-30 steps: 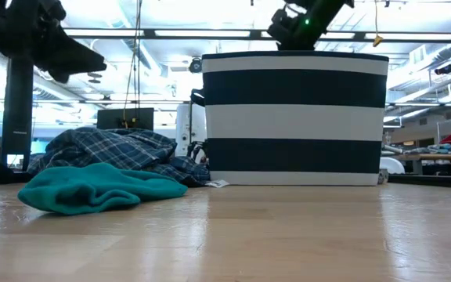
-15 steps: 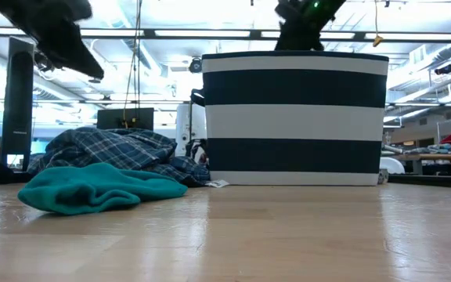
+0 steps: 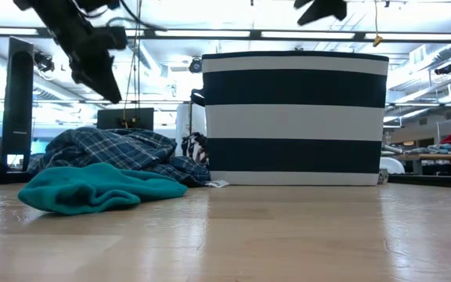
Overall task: Sort clothes
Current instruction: Put the blue shirt into the blue laundry bin
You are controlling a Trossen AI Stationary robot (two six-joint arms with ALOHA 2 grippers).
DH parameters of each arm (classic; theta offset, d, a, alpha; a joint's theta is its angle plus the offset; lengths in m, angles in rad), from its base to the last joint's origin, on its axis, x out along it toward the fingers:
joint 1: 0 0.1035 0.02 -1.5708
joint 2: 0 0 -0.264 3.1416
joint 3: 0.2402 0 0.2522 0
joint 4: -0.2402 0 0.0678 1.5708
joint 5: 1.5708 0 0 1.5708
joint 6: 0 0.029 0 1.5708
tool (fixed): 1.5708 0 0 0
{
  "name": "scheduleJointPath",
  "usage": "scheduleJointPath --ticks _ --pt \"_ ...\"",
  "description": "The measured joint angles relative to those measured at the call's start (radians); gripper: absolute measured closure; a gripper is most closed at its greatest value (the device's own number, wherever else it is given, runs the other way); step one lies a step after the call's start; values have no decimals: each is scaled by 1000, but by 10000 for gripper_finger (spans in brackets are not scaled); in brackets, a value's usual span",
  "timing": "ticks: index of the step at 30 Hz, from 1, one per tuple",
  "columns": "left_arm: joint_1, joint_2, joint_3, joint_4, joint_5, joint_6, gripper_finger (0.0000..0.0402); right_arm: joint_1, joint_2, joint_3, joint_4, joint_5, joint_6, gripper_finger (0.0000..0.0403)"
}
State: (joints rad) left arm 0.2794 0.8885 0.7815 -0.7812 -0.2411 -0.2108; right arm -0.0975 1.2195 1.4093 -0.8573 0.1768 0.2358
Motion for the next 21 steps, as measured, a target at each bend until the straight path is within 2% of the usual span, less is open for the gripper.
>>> scheduleJointPath --ticks 5,12,17,21 --pt "148 57 0 15 118 77 251 140 -47 -78 19 113 69 174" --pt "259 214 -1 31 221 153 251 314 -130 -315 200 278 189 176" --pt "285 344 -1 88 224 206 251 388 -173 -466 433 320 201 177" --pt "297 442 -2 161 203 221 251 406 -182 -498 499 320 156 177"
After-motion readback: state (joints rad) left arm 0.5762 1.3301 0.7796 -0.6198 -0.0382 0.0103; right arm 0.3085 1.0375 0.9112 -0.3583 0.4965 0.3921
